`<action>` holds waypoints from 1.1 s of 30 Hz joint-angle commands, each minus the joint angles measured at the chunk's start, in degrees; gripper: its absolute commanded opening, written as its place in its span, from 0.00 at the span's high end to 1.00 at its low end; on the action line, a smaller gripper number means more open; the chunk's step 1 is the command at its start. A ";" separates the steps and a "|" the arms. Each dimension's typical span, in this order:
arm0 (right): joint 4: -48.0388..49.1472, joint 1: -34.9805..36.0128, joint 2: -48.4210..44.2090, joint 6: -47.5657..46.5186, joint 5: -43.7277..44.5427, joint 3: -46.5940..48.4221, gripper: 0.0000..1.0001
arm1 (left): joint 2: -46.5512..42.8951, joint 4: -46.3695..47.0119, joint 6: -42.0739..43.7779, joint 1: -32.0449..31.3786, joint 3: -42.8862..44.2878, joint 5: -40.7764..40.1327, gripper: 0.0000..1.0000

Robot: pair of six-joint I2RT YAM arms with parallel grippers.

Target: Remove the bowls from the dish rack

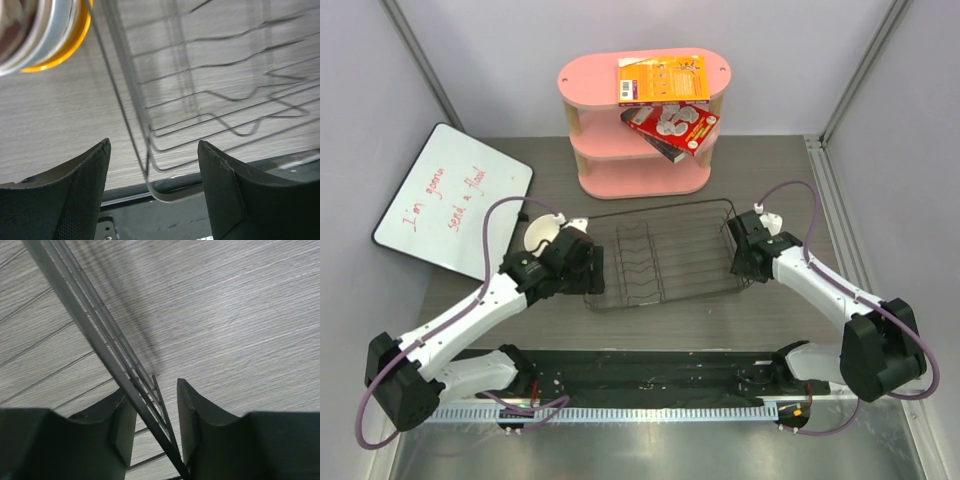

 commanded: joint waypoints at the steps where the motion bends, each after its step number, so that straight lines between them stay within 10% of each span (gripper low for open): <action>1: 2.06 -0.13 -0.66 0.76 -1.35 -0.38 0.65 | 0.97 1.00 -1.00 -0.15 -2.48 -1.41 0.30; 4: 2.24 -0.13 -0.92 0.93 -1.70 -0.47 0.86 | 2.29 2.41 -1.36 -0.15 -3.72 -0.97 0.30; 27: 0.48 -0.04 -2.77 -1.96 -2.58 -1.96 0.87 | 2.74 2.68 0.57 -0.23 -2.58 -2.55 0.33; 30: -0.05 -0.13 -1.81 -2.40 -2.49 -1.96 0.52 | 0.81 1.28 1.54 -0.15 -1.96 -3.77 0.33; 33: -0.31 -0.13 -2.85 -2.58 -2.49 -1.35 0.38 | -3.83 0.57 2.16 -0.23 -1.35 -5.09 0.31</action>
